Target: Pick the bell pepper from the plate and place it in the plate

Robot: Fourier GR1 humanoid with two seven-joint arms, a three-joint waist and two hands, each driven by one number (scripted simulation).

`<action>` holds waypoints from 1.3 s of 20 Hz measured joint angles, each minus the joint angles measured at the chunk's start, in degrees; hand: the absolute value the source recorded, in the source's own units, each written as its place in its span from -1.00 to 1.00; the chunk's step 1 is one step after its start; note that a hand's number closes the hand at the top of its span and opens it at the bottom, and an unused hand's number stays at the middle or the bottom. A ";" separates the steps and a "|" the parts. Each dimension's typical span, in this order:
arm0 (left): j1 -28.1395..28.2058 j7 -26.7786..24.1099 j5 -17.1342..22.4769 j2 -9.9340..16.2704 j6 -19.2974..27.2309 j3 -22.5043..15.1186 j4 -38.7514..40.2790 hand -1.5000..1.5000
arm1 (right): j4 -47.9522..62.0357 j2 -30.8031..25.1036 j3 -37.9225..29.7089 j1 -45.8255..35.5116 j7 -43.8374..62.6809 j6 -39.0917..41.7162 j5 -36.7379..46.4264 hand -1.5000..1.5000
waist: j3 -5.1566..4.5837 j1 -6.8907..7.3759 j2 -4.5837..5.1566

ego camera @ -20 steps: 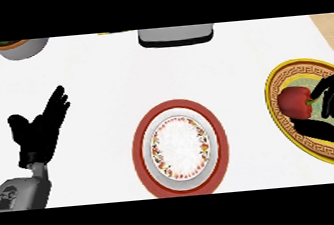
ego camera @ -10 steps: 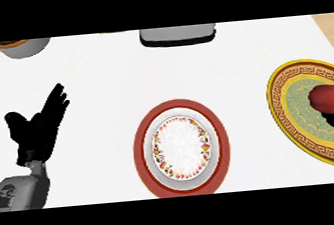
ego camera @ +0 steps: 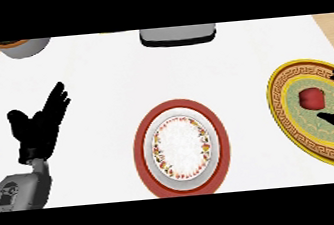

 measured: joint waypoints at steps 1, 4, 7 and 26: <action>0.32 0.16 0.19 0.17 -0.29 0.23 -0.32 0.00 | 0.34 -0.28 -0.26 -0.63 -1.56 -0.47 -0.47 -1.00 | 0.02 0.02 -0.01; 0.25 0.68 0.09 0.21 -0.35 0.33 -0.54 0.00 | -2.24 0.55 -1.72 -0.98 -6.40 -0.33 -4.63 -1.00 | 0.01 -0.31 -0.16; 0.91 0.77 -0.29 -0.03 0.12 0.33 -0.87 0.00 | -7.09 1.64 -3.47 -1.00 -8.81 3.37 -11.18 -1.00 | -0.03 -0.87 -0.40; 0.09 0.54 -1.40 -1.01 -1.46 1.79 -0.05 0.00 | -8.50 -2.34 -15.72 5.99 1.04 26.94 -41.37 -1.00 | -0.05 -0.48 -0.13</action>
